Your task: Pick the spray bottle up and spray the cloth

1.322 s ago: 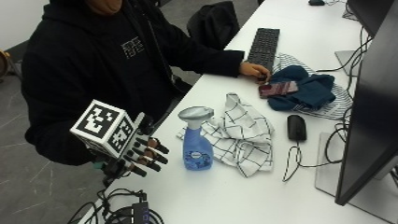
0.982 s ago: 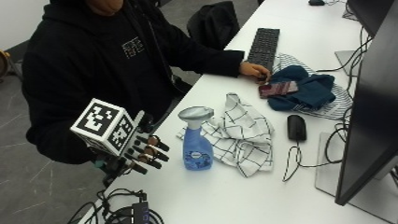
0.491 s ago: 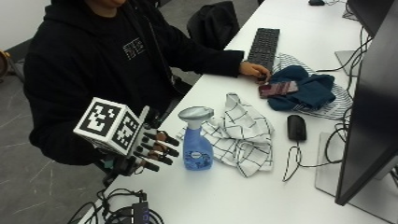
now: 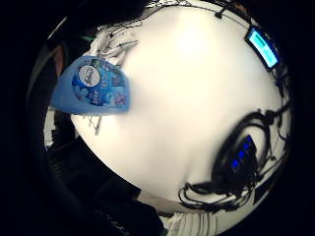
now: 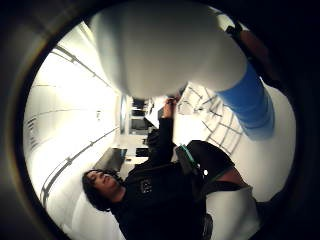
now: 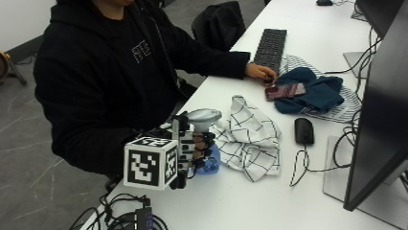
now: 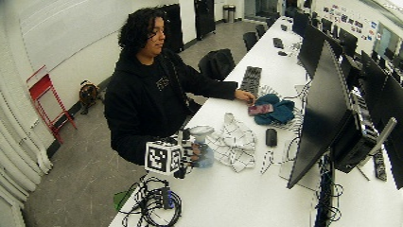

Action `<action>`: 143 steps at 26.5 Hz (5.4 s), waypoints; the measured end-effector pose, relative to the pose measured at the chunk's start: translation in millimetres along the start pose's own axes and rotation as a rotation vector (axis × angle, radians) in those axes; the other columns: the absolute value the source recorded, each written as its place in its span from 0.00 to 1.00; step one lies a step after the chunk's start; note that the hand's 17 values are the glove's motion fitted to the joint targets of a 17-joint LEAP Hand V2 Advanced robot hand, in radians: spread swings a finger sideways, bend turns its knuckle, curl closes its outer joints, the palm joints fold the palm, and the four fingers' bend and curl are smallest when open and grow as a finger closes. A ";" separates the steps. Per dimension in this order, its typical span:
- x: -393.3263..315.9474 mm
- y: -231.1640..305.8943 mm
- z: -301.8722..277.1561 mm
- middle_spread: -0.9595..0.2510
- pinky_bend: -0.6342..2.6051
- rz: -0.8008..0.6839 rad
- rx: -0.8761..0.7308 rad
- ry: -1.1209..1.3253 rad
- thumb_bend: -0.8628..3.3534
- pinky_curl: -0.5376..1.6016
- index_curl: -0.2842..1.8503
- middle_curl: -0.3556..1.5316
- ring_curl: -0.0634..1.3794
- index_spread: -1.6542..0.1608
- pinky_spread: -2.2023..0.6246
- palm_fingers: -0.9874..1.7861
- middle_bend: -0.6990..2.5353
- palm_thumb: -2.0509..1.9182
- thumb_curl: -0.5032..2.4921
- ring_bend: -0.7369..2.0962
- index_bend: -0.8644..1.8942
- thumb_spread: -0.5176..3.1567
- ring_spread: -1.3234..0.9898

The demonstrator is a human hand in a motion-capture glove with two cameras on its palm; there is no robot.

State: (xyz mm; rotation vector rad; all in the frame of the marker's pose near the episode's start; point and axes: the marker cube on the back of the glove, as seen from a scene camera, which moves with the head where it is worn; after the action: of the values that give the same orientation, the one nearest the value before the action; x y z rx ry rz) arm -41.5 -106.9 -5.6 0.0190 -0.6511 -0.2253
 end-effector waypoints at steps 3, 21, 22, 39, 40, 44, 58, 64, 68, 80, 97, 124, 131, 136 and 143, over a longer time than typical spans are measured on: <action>0.3 -8.9 7.8 0.67 0.26 -0.010 0.067 -0.110 0.22 0.38 0.24 0.36 0.26 0.72 0.81 0.65 0.33 0.67 0.26 0.42 0.36 0.41 0.49; -6.2 -45.6 36.1 0.62 0.31 0.048 0.515 -0.326 0.21 0.43 0.30 0.44 0.34 0.75 0.69 0.89 0.39 0.74 0.32 0.49 0.38 0.31 0.47; -6.3 -49.0 35.9 0.62 0.32 0.038 0.545 -0.320 0.21 0.43 0.30 0.44 0.35 0.75 0.68 0.89 0.40 0.75 0.33 0.50 0.38 0.31 0.47; -17.1 -39.1 28.3 0.62 0.34 0.045 0.577 -0.249 0.20 0.44 0.35 0.47 0.38 0.75 0.67 0.87 0.43 0.75 0.37 0.53 0.40 0.28 0.47; -23.0 -35.8 24.4 0.62 0.34 0.060 0.562 -0.221 0.20 0.45 0.35 0.47 0.38 0.75 0.67 0.87 0.43 0.75 0.37 0.54 0.40 0.28 0.47; -57.7 -25.4 -1.4 0.62 0.34 0.117 0.389 -0.073 0.20 0.45 0.35 0.47 0.38 0.76 0.67 0.87 0.43 0.75 0.37 0.54 0.41 0.28 0.48; -121.7 -35.8 30.6 0.63 0.35 0.333 -0.457 0.988 0.20 0.45 0.37 0.48 0.38 0.77 0.67 0.86 0.44 0.76 0.39 0.54 0.39 0.27 0.48; -104.3 -35.5 89.8 0.63 0.35 0.339 -0.654 1.176 0.20 0.45 0.37 0.48 0.38 0.77 0.67 0.86 0.44 0.76 0.39 0.54 0.39 0.27 0.48; -92.4 -29.5 123.7 0.63 0.34 0.318 -0.753 1.224 0.20 0.44 0.38 0.48 0.38 0.77 0.67 0.86 0.44 0.76 0.40 0.54 0.39 0.27 0.48; -119.0 -48.0 127.6 0.63 0.34 0.225 -0.698 1.117 0.20 0.44 0.38 0.48 0.37 0.77 0.67 0.85 0.43 0.76 0.40 0.53 0.39 0.27 0.48; -288.3 -102.3 220.3 0.63 0.34 -0.296 -0.199 -0.030 0.20 0.44 0.39 0.48 0.37 0.77 0.67 0.85 0.43 0.76 0.41 0.53 0.38 0.27 0.48; -245.8 -79.4 343.1 0.63 0.34 -0.399 -0.118 -0.282 0.20 0.45 0.40 0.48 0.37 0.77 0.67 0.85 0.43 0.76 0.42 0.54 0.38 0.26 0.49; -257.4 -78.5 344.6 0.63 0.34 -0.410 -0.075 -0.455 0.20 0.45 0.40 0.48 0.37 0.77 0.67 0.86 0.43 0.76 0.42 0.54 0.39 0.26 0.48; -257.2 -80.3 346.3 0.62 0.34 -0.418 -0.047 -0.462 0.20 0.45 0.40 0.48 0.37 0.77 0.67 0.86 0.43 0.76 0.42 0.54 0.39 0.26 0.48; -254.2 -78.6 345.0 0.62 0.34 -0.411 -0.113 -0.480 0.20 0.45 0.40 0.48 0.37 0.76 0.66 0.86 0.43 0.75 0.42 0.54 0.39 0.26 0.48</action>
State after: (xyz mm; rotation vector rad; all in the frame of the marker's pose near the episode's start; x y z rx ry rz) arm -461.5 -110.9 109.9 -0.0109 -1.1101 -0.6761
